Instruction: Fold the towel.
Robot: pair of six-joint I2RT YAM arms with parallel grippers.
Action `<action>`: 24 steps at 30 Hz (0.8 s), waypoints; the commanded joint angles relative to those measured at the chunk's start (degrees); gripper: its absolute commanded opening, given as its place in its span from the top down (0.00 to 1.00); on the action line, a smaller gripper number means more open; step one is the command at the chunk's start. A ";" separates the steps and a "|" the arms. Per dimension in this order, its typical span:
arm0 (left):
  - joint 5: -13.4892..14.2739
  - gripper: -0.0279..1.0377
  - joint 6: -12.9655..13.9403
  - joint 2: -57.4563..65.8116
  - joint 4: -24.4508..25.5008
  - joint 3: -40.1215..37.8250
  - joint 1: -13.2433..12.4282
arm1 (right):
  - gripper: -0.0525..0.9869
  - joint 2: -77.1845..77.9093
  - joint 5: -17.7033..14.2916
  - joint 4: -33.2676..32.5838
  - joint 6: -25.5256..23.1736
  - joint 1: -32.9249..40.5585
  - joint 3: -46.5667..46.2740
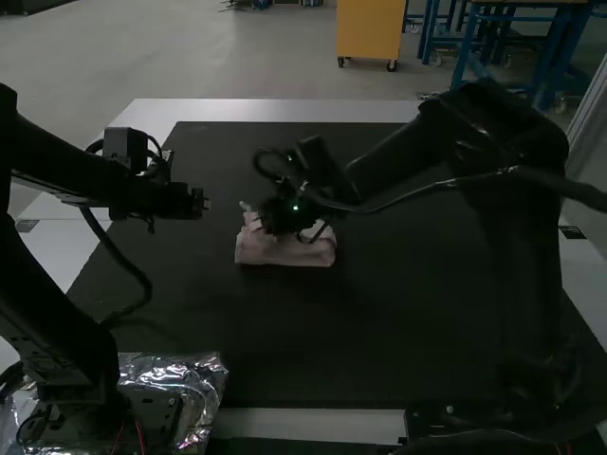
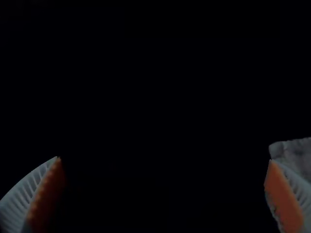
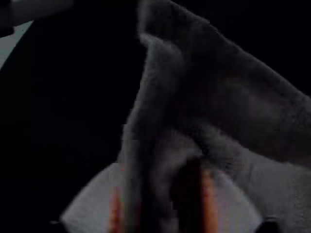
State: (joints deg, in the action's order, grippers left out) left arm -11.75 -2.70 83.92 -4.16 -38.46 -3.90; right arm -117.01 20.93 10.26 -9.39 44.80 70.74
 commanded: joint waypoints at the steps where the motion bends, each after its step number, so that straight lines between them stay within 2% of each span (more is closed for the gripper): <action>1: 2.17 0.07 -0.46 -1.74 -0.85 0.31 -0.49 | 0.32 2.05 1.75 -1.38 1.13 1.08 2.47; 3: 2.70 0.07 -0.64 -1.74 -1.81 0.31 -0.49 | 0.21 4.42 1.13 -1.30 2.36 1.17 2.12; 6: 3.13 0.07 -1.26 -1.74 -2.96 0.40 -0.49 | 0.22 7.68 -0.98 0.37 2.44 0.56 0.36; 7: 3.13 0.07 -1.34 -1.74 -3.31 0.49 -0.58 | 0.34 8.38 -0.89 1.69 2.44 0.20 -0.69; 8: 3.13 0.07 -1.34 -1.74 -3.48 0.58 -0.49 | 0.51 8.91 -0.89 3.27 2.44 -0.24 -1.83; 10: 3.13 0.07 -1.43 -1.74 -3.57 0.58 -0.41 | 0.92 9.52 -1.06 7.93 2.09 -1.29 -4.47; 11: 3.13 0.07 -1.43 -1.74 -3.57 0.66 -0.32 | 0.97 9.52 -1.86 9.51 1.92 -1.73 -5.44; 18: 6.65 0.07 -1.96 -1.74 -4.54 1.10 -0.14 | 0.97 7.06 -2.21 14.26 2.00 -2.87 -10.36; 24: 6.74 0.07 -2.75 -1.83 -4.54 0.93 -0.05 | 0.97 2.23 -2.03 18.83 1.48 -4.37 -11.50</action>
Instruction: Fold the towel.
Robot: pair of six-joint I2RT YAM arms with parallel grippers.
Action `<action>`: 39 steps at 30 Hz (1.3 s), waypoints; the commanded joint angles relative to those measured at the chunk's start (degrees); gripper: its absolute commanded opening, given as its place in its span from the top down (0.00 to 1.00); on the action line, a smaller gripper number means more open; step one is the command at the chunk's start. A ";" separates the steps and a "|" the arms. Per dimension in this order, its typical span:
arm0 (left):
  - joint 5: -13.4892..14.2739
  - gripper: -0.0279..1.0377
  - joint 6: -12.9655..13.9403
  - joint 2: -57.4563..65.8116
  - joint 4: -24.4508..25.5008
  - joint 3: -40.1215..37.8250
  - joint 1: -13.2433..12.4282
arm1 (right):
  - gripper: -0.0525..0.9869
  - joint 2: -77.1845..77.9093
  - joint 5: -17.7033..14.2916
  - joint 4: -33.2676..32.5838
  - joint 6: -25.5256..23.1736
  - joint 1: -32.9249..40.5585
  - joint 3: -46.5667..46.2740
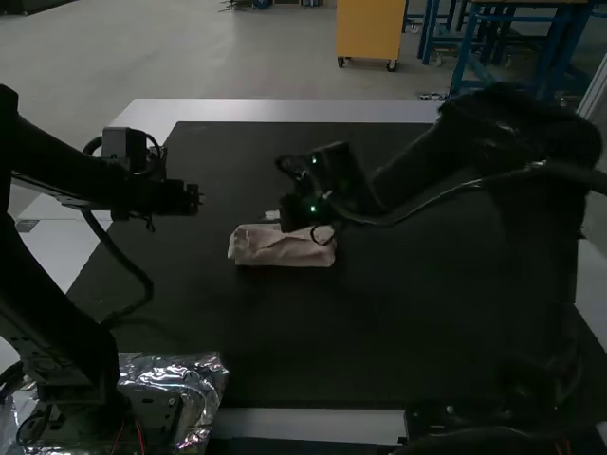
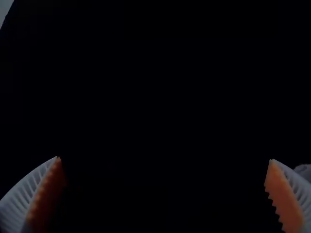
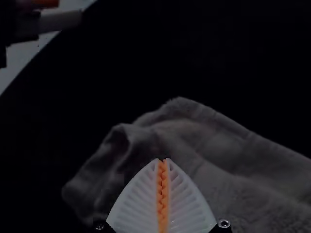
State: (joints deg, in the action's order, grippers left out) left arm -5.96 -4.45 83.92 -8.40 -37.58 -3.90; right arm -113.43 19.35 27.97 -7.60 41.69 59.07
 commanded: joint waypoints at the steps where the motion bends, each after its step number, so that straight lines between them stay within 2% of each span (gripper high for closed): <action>1: 0.95 0.07 -1.00 -1.92 -0.30 0.05 -0.05 | 0.97 -2.15 -0.46 1.74 -0.40 -1.44 0.08; 7: 1.03 0.07 -0.74 -4.73 -0.30 -1.00 -0.05 | 0.97 -6.81 -0.37 3.85 -0.31 -1.61 -0.53; 10: 1.03 0.07 -0.56 -6.58 0.93 -2.58 0.74 | 0.97 -9.36 -0.28 4.64 -0.23 -1.26 -0.80; 15: 1.65 0.07 -0.74 -9.39 4.45 -6.27 4.43 | 0.97 -11.73 -0.28 7.28 -0.58 -1.26 -1.06; 19: 5.17 0.07 -0.65 -12.90 5.68 -9.44 8.03 | 0.97 -5.67 -0.19 6.49 -2.95 -2.23 -0.18; 20: 6.13 0.07 -0.56 -14.05 5.77 -10.23 8.74 | 0.90 -2.15 -0.46 5.52 -2.60 -3.02 -0.18; 22: 7.01 0.07 -0.03 -15.72 6.38 -11.46 9.44 | 0.55 4.62 -0.90 4.47 -2.78 -4.95 -0.71; 23: 7.54 0.07 -0.03 -16.51 6.91 -11.99 9.44 | 0.43 7.87 -0.99 3.85 -2.86 -5.83 -0.80; 25: 8.42 0.07 -0.03 -17.91 7.70 -12.34 9.35 | 0.10 14.37 -2.48 0.77 -2.51 -7.33 -0.71; 26: 8.86 0.07 -0.03 -18.88 8.05 -12.51 9.35 | 0.06 17.54 -3.89 -0.98 -1.28 -8.21 -0.71; 28: 10.26 0.07 0.32 -21.52 7.79 -12.43 9.61 | 0.06 23.69 -4.15 -3.53 -0.84 -9.96 -1.06; 32: 13.51 0.07 2.78 -27.41 6.21 -12.51 9.61 | 0.06 34.85 -6.61 -9.16 0.65 -13.30 -2.20; 35: 13.51 0.07 3.92 -31.45 7.88 -12.34 9.00 | 0.06 43.73 -9.07 -11.18 0.92 -14.97 -4.22; 39: 13.08 0.07 3.74 -37.16 10.78 -10.76 7.59 | 0.06 55.95 -9.33 -14.78 1.00 -18.23 -7.21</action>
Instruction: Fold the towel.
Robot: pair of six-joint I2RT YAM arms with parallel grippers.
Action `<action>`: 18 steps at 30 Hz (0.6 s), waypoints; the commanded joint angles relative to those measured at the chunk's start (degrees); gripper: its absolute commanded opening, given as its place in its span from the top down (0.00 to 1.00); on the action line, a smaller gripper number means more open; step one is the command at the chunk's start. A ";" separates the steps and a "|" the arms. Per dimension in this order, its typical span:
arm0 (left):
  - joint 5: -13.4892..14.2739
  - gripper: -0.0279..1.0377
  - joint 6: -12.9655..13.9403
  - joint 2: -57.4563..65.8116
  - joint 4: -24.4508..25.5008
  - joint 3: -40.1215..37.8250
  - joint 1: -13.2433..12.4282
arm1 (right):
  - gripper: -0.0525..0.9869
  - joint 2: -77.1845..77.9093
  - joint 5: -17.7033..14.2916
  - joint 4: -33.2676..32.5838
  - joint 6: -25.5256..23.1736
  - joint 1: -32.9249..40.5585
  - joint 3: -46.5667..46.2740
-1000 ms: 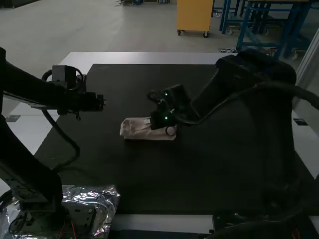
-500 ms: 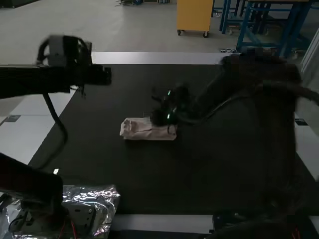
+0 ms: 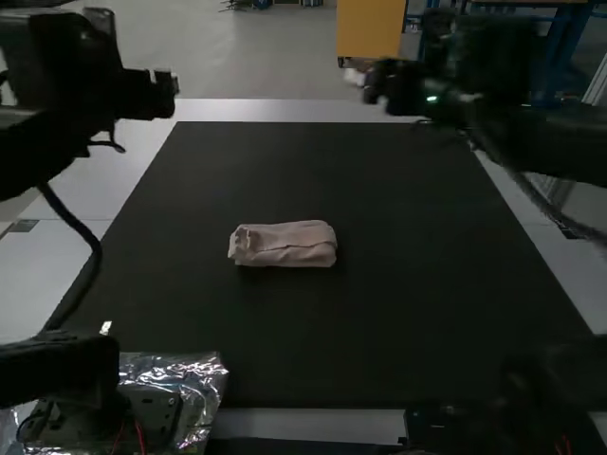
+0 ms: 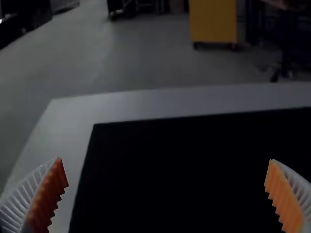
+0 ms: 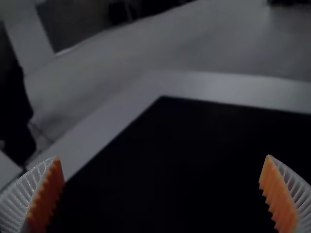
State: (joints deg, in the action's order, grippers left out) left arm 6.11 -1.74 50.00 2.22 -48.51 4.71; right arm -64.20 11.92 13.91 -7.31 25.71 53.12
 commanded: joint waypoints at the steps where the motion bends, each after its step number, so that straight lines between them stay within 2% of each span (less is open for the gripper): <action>1: 0.92 0.07 1.12 -4.91 0.15 0.96 -1.28 | 0.06 9.62 -2.17 -1.87 0.63 -3.48 -2.06; 8: -0.75 0.07 1.12 -18.53 1.56 4.04 -1.55 | 0.06 30.81 -1.64 -7.94 -1.04 -12.88 -7.51; 15: -1.19 0.07 1.12 -37.34 1.30 9.14 -1.11 | 0.06 54.54 -1.38 -16.72 -5.35 -16.66 -12.08; 18: -2.86 0.07 1.12 -46.31 2.53 11.16 -1.02 | 0.06 62.36 -1.38 -21.29 -5.87 -17.54 -11.81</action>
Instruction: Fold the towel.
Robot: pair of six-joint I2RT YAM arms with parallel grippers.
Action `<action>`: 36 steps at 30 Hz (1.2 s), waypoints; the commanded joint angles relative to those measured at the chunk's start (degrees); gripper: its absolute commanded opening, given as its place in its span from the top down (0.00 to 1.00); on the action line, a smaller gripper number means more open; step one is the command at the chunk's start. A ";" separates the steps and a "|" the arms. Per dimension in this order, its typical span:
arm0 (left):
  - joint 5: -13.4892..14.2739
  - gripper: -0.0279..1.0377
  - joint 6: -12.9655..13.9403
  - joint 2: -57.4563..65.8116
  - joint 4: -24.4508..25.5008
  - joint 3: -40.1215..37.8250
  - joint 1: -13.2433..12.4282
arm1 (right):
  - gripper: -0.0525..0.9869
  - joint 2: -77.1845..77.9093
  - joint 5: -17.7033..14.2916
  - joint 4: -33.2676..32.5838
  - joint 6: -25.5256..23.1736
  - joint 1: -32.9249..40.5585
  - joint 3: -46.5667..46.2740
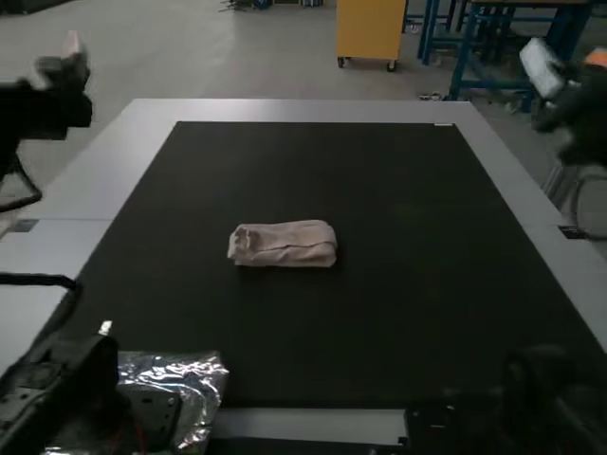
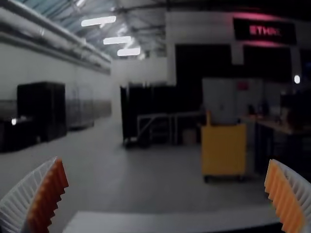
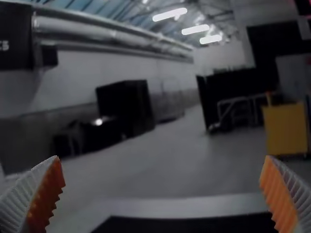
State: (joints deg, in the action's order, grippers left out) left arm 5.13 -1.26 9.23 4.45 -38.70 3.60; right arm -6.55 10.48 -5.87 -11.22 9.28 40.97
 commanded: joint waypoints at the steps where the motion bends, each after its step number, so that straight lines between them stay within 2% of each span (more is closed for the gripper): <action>1: -1.96 0.07 0.64 -8.00 1.00 1.61 0.10 | 0.06 6.55 0.07 -3.01 -1.96 -1.72 0.69; 4: -2.23 0.07 0.11 -9.06 7.07 0.90 -0.17 | 0.06 6.46 -0.46 -8.81 -1.78 -3.39 3.15; 6: -2.31 0.07 -0.06 -9.23 10.14 -0.15 -0.08 | 0.06 6.55 -1.34 -8.02 -1.78 -3.65 3.77; 8: -2.05 0.07 -0.06 -9.23 8.74 0.38 -0.26 | 0.06 6.55 -2.83 -5.03 -0.38 -3.92 3.06; 9: -1.96 0.07 0.64 -9.23 6.71 1.70 -0.26 | 0.06 6.55 -3.45 -3.36 1.91 -3.92 1.92; 11: -2.40 0.07 3.19 -9.23 -1.28 6.71 -0.34 | 0.06 6.55 -4.15 3.93 7.09 -3.65 -2.74; 12: -2.84 0.07 4.86 -9.23 -4.71 9.52 -0.34 | 0.06 6.55 -5.91 7.45 6.39 -3.65 -5.64; 14: -4.07 0.07 5.83 -9.23 -11.30 15.23 -0.26 | 0.06 6.55 -9.34 15.45 5.86 -3.65 -12.93; 15: -5.74 0.07 5.83 -9.23 -14.29 17.96 -0.08 | 0.06 6.55 -9.60 20.19 6.21 -3.65 -16.63; 16: -6.27 0.07 5.91 -9.23 -16.66 20.59 0.10 | 0.06 6.55 -9.60 23.01 6.83 -3.65 -19.96; 19: -6.62 0.07 7.23 -9.23 -22.64 27.54 0.10 | 0.06 6.55 -8.28 27.14 10.34 -3.65 -28.31; 22: -9.61 0.07 7.23 -9.23 -24.75 32.46 0.10 | 0.06 6.55 -9.51 28.28 10.26 -3.65 -34.64; 23: -9.87 0.07 7.15 -9.23 -24.75 33.78 0.10 | 0.06 6.55 -9.78 28.28 10.26 -3.65 -36.22; 25: -10.05 0.07 7.06 -9.23 -24.49 36.15 0.01 | 0.06 6.55 -12.24 28.72 10.26 -3.74 -38.77; 27: -10.05 0.07 6.97 -9.23 -23.52 37.91 -0.17 | 0.06 6.55 -12.94 29.60 10.43 -3.83 -40.97; 28: -10.05 0.07 6.97 -9.23 -22.64 38.61 -0.17 | 0.06 6.55 -13.38 27.31 10.43 -3.74 -40.97; 33: -8.20 0.07 7.06 -9.23 -11.39 38.70 -0.26 | 0.06 6.55 -14.00 13.08 11.22 -3.92 -40.97; 36: -8.11 0.07 6.88 -9.23 -6.73 38.70 0.10 | 0.06 6.55 -13.91 7.63 14.39 -3.92 -40.97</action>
State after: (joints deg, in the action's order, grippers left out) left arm -3.29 5.15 0.32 -3.40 -0.30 3.60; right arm -0.36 -2.28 3.44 -0.01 6.09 0.36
